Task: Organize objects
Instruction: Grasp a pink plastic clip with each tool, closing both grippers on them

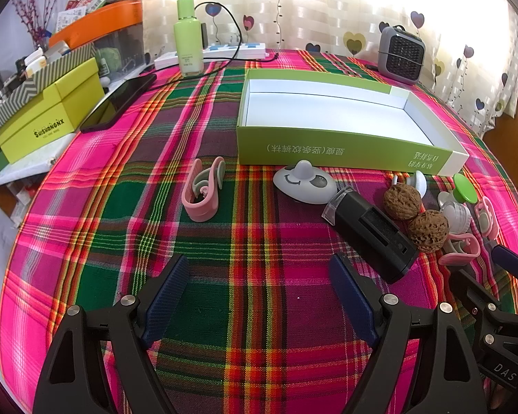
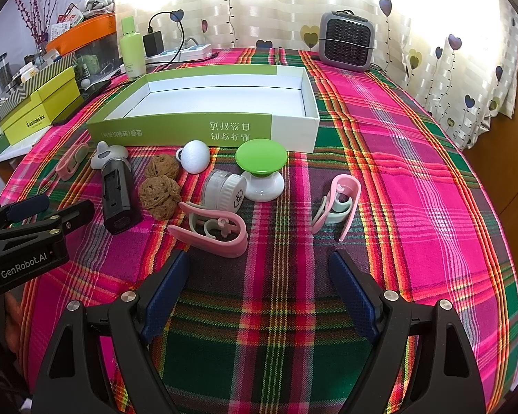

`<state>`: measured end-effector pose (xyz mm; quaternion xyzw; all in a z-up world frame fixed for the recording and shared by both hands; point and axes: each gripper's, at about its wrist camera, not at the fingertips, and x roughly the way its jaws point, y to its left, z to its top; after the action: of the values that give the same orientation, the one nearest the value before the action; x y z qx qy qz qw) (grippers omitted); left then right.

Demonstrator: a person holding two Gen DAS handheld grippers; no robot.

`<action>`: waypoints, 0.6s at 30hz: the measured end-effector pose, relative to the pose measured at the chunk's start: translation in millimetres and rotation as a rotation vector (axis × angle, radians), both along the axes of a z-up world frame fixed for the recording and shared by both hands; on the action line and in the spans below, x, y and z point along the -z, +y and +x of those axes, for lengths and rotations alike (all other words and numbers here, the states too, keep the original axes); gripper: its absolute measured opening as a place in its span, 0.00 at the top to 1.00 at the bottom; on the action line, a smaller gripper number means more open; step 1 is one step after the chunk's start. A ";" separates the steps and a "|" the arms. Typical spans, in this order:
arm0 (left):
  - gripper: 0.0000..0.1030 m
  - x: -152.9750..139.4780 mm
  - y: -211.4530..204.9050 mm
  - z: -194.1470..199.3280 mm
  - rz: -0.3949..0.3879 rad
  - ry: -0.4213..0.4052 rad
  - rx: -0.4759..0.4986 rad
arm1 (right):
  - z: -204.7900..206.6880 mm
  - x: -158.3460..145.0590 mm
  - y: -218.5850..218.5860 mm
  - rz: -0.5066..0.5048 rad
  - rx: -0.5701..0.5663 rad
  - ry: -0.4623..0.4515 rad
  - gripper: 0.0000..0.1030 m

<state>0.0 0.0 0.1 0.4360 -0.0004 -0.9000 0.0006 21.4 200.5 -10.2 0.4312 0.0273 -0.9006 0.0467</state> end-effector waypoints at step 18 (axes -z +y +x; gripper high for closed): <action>0.19 -0.8 0.0 1.7 0.000 -0.001 0.014 | 1.3 -0.2 9.2 -0.006 -0.056 -0.004 0.19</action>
<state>1.7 0.0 0.8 0.4363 -0.0035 -0.8998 -0.0060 22.6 209.6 -10.1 0.4317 0.0366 -0.8983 0.0731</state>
